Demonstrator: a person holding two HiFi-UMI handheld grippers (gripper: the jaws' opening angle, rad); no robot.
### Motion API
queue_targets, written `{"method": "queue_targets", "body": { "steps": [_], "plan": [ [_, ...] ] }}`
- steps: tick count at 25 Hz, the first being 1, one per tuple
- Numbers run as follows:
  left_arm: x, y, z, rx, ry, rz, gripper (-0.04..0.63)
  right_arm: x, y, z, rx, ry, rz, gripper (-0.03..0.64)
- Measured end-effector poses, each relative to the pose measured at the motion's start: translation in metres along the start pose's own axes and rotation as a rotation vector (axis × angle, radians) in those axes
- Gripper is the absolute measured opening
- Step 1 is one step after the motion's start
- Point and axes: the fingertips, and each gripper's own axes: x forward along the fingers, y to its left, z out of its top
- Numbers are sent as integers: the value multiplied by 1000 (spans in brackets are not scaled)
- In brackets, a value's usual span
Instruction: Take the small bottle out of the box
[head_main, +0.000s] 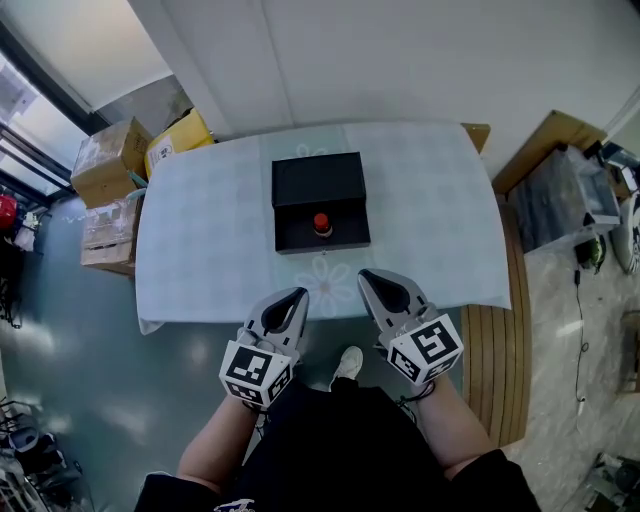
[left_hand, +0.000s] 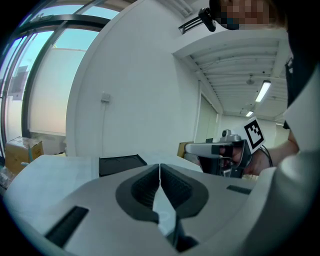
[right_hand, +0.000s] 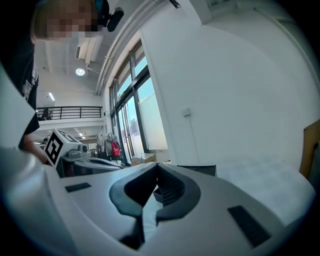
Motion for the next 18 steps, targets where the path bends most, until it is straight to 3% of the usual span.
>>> {"method": "queue_targets", "body": {
  "steps": [7, 18],
  "plan": [
    [14, -5, 2, -8, 2, 41, 29, -5, -14, 2, 15, 5, 28, 23],
    [34, -10, 6, 11, 7, 40, 31, -18, -29, 0, 58, -5, 3, 23]
  ]
}}
